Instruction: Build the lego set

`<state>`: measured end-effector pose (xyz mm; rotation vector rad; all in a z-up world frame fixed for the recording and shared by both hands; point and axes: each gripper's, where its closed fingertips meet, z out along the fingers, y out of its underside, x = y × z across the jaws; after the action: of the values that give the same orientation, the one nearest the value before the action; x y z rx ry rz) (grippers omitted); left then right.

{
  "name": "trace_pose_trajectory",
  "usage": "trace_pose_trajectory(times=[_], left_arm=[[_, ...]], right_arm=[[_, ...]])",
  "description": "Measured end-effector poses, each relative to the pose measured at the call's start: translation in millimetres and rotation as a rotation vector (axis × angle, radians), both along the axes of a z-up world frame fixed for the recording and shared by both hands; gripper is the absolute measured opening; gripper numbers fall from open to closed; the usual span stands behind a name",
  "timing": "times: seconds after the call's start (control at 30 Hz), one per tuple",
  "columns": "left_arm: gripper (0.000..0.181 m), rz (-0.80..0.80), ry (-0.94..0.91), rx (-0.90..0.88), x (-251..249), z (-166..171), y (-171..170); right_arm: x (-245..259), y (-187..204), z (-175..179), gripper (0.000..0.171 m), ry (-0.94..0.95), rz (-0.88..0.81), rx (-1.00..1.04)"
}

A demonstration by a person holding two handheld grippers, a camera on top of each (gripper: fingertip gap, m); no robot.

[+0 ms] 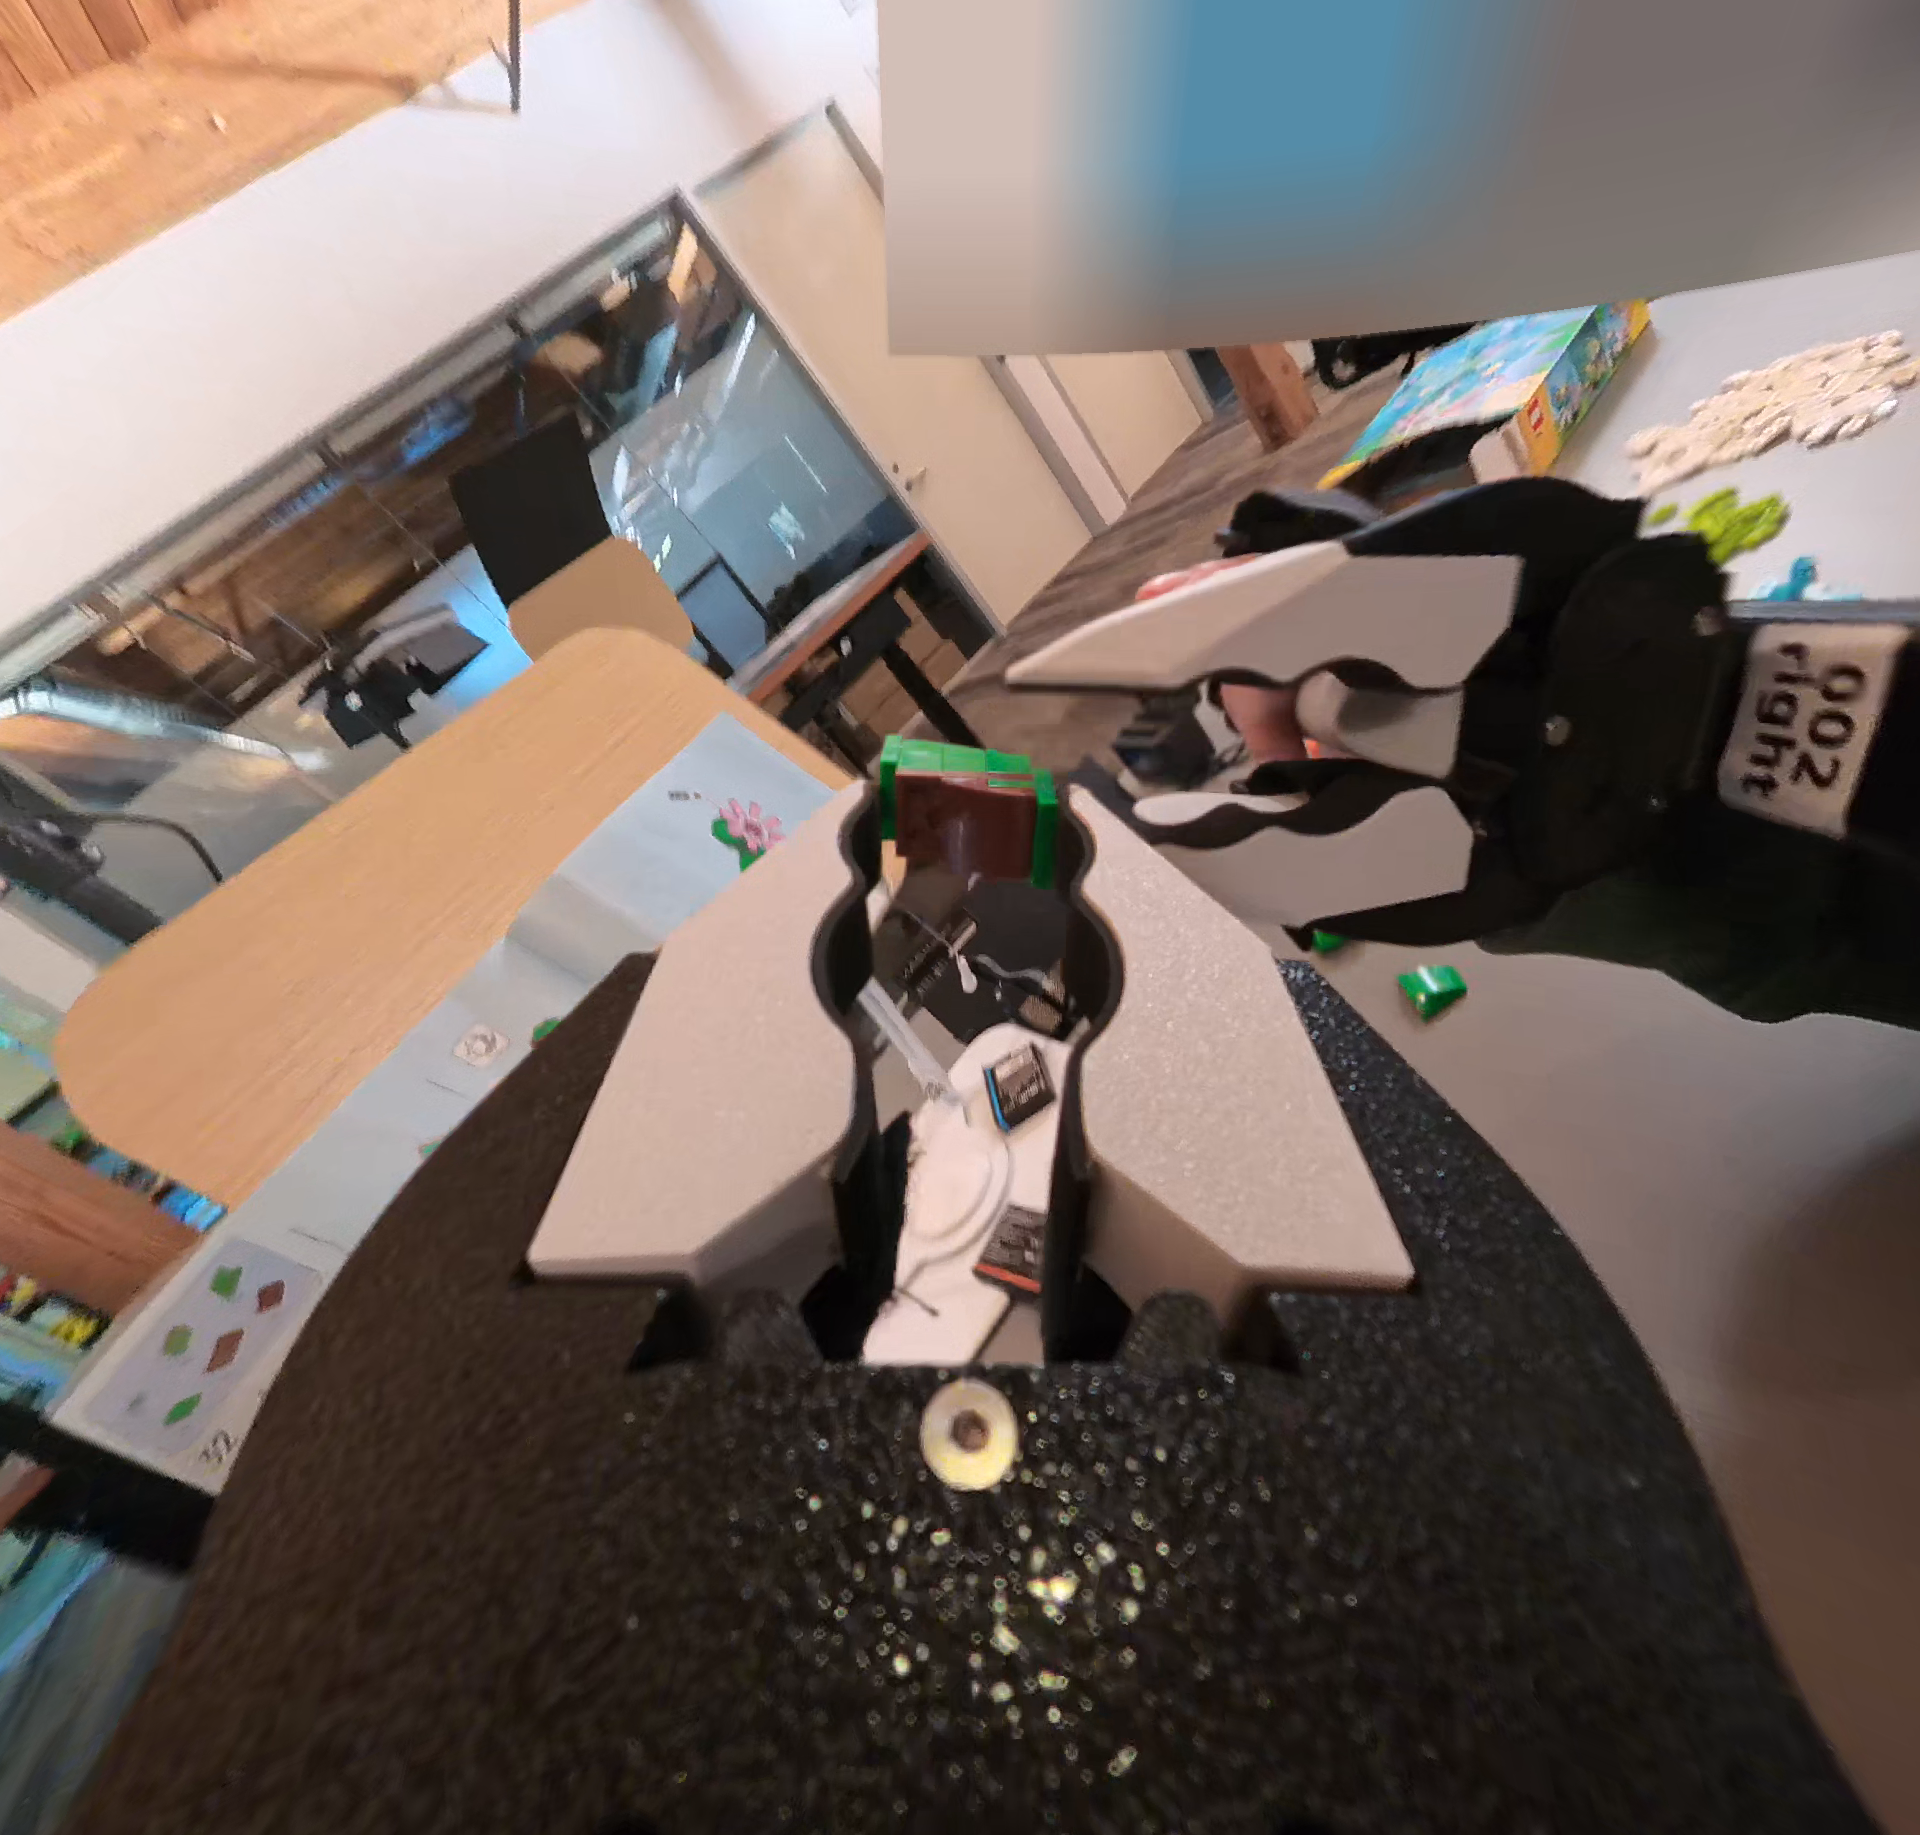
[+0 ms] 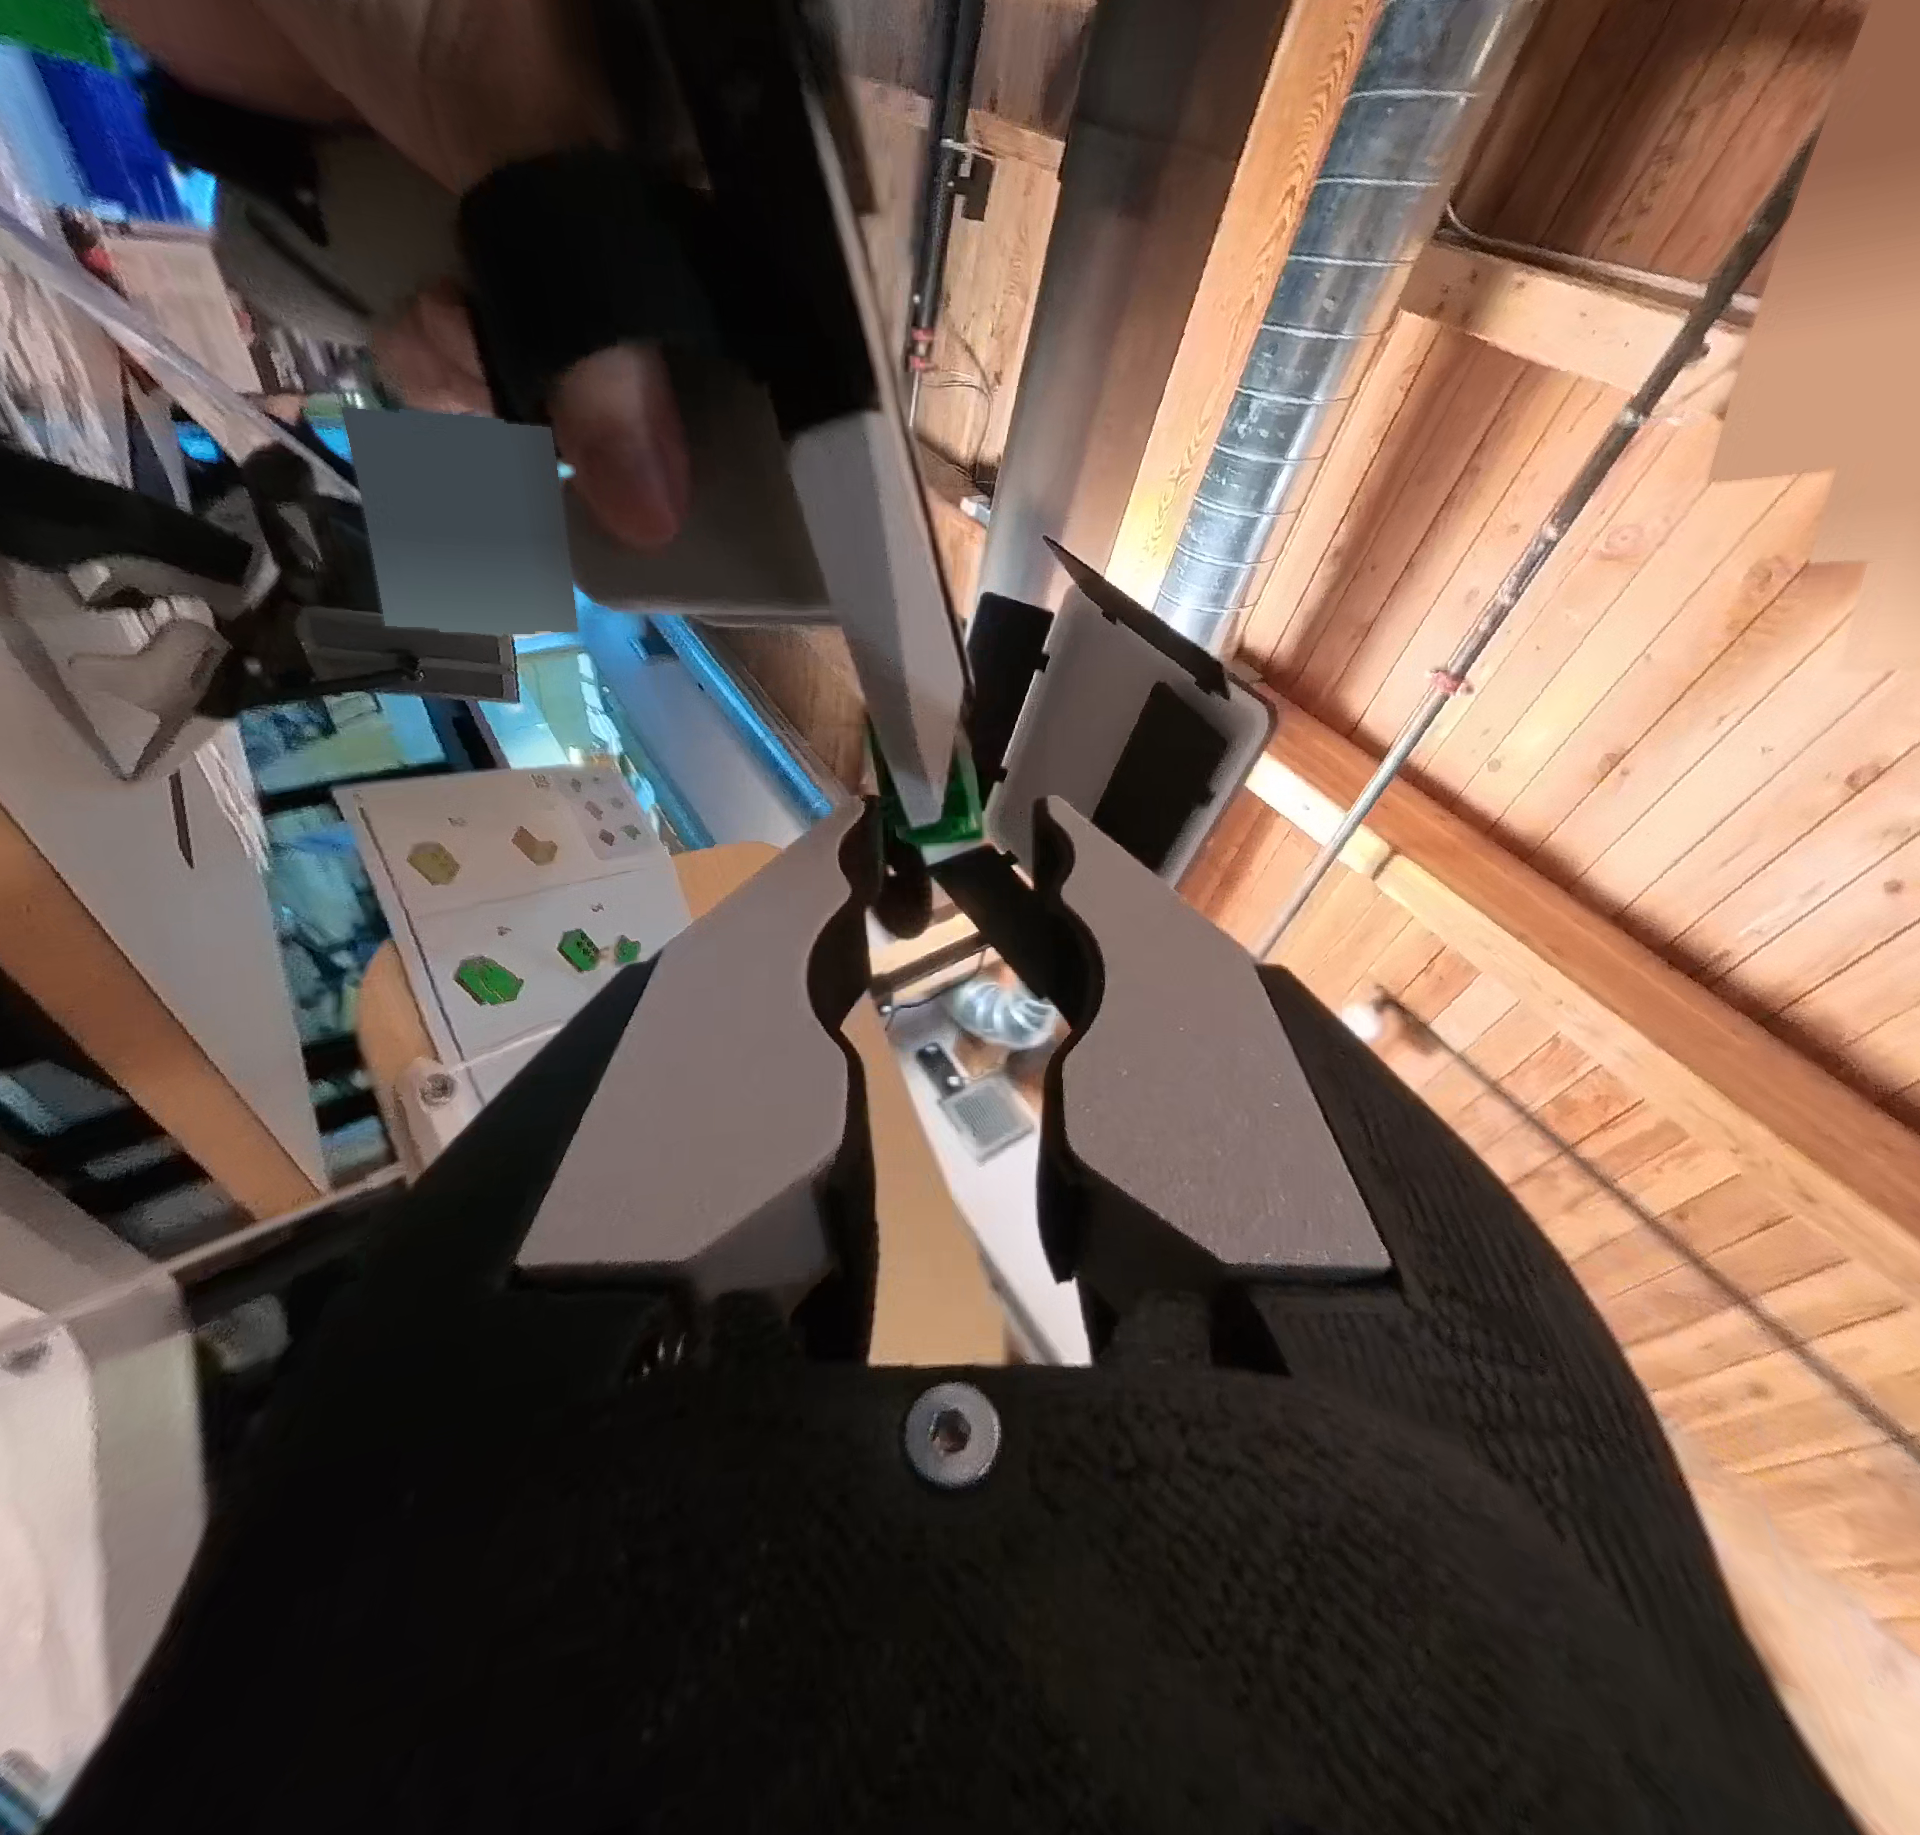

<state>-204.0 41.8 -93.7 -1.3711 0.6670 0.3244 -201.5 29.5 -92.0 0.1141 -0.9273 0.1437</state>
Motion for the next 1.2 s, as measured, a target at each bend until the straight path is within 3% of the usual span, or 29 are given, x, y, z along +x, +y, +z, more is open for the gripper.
trace_pose_trajectory(times=[0.3, 1.2], left_arm=[[0.029, -0.079, 0.048, 0.128, 5, 12, -16], [0.029, -0.185, 0.088, 0.121, 26, 9, -23]], right_arm=[[17, 25, 16, 0.028, -0.026, 0.201, -0.276], [9, 26, 10, 0.023, -0.089, 0.216, -0.294]])
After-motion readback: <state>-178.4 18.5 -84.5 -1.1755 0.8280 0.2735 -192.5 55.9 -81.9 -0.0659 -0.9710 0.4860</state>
